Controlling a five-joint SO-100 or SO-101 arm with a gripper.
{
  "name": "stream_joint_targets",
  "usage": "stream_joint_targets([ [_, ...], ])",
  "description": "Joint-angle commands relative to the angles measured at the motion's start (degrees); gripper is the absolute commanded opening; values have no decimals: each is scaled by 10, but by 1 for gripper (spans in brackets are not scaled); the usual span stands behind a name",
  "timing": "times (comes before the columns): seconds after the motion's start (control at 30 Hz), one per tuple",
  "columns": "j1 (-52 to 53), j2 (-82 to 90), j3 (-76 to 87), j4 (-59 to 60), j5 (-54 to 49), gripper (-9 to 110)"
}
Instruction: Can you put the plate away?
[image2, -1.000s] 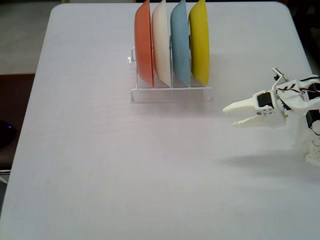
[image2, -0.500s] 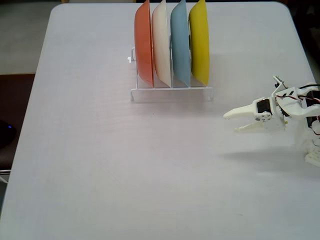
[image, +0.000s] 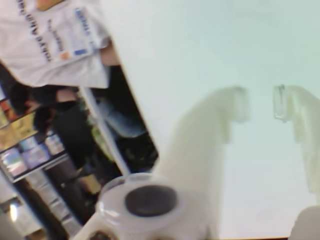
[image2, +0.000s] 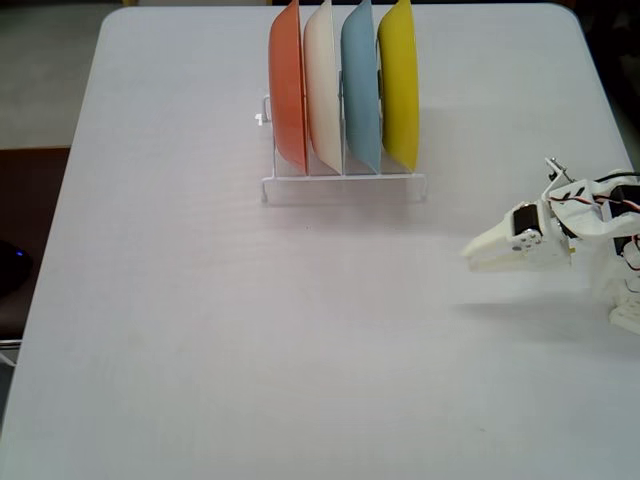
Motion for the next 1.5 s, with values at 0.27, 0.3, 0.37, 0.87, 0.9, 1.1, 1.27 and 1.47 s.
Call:
stream_joint_targets([
  [0.27,26,9,-6,23,-2,0],
  [0.3,26,9,-5,25,-1,0],
  [0.37,29,9,-4,34,2,0],
  [0.87,31,9,-2,63,5,0],
  [0.9,31,9,-2,63,5,0],
  [1.1,33,9,5,51,4,0],
  [1.27,33,9,5,51,5,0],
  [1.47,33,9,5,51,4,0],
])
